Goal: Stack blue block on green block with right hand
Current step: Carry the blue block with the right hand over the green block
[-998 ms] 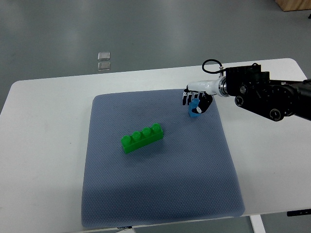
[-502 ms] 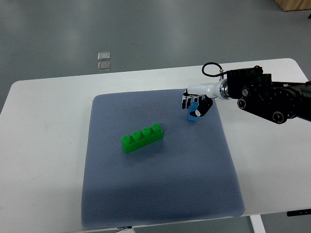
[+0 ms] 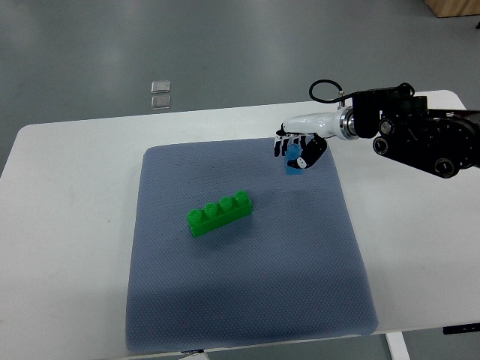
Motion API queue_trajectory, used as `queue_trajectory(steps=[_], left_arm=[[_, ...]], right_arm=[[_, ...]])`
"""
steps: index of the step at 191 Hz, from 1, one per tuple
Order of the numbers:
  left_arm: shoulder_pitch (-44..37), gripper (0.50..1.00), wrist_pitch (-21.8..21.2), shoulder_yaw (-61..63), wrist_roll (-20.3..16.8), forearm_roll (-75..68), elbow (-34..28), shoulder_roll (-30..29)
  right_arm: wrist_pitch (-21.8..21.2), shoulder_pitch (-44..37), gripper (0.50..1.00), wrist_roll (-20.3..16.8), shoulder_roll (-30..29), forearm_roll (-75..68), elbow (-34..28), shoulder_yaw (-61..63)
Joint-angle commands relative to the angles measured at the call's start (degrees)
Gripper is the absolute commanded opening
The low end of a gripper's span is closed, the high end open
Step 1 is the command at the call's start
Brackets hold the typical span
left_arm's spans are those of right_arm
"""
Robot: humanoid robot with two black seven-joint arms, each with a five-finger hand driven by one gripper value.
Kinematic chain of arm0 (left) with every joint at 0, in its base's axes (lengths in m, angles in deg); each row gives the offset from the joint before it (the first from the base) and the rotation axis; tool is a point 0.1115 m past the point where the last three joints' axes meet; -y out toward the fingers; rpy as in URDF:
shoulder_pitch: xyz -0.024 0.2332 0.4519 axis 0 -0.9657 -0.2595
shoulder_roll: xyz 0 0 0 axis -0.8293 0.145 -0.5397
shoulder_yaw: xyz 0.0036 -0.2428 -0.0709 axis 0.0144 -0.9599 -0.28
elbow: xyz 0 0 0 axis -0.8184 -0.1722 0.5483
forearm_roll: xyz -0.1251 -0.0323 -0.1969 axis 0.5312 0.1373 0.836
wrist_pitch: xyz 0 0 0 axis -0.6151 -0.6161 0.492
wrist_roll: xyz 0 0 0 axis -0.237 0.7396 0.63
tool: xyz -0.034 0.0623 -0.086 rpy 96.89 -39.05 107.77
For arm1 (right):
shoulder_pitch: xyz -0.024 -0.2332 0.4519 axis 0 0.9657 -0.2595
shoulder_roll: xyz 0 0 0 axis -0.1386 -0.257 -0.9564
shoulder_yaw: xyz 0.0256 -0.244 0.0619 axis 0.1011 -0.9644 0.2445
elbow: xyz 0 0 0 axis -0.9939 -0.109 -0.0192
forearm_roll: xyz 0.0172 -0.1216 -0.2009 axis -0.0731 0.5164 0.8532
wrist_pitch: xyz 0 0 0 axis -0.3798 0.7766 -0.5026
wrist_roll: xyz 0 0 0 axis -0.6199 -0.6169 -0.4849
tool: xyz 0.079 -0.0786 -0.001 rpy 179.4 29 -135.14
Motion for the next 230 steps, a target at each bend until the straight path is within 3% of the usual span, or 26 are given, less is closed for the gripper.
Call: queue_trajectory(steps=[1, 54, 98, 107, 117, 120, 140, 172, 230], left_arm=[[0.00, 1.000, 0.00, -0.01, 0.00, 0.00, 0.01, 0.00], [0.00, 1.000, 0.00, -0.10, 0.00, 0.00, 0.01, 0.00], [0.00, 1.000, 0.00, -0.10, 0.00, 0.00, 0.01, 0.00], [0.00, 1.000, 0.00, -0.10, 0.00, 0.00, -0.08, 0.00], [0.00, 1.000, 0.00, -0.10, 0.00, 0.00, -0.08, 0.00], [0.00, 1.000, 0.00, -0.10, 0.00, 0.00, -0.08, 0.00], [0.00, 1.000, 0.00, -0.10, 0.00, 0.00, -0.25, 0.00], [0.00, 1.000, 0.00, -0.01, 0.00, 0.00, -0.52, 0.00], [0.00, 1.000, 0.00, -0.01, 0.00, 0.00, -0.43, 0.00]], right_arm=[[-0.86, -2.67, 0.568, -0.01, 1.53, -0.29, -3.31, 0.07], [-3.50, -10.58, 0.568, -0.10, 4.43, -5.21, -14.12, -0.37], [-2.36, -13.13, 0.568, 0.17, 2.05, -12.06, -17.03, -0.28], [0.63, -13.22, 0.568, 1.04, -0.14, -14.00, -17.91, -0.28], [0.63, -13.22, 0.568, 1.05, -0.14, -14.00, -17.91, -0.28], [2.82, -12.78, 0.568, 2.89, -1.46, -14.00, -17.91, -0.37], [3.71, -12.60, 0.568, 3.86, -2.16, -14.00, -17.91, -0.37], [8.28, -10.05, 0.568, 8.52, -4.71, -13.03, -17.91, -0.45], [12.41, -5.83, 0.570, 9.22, -5.94, -8.02, -17.38, -1.42]])
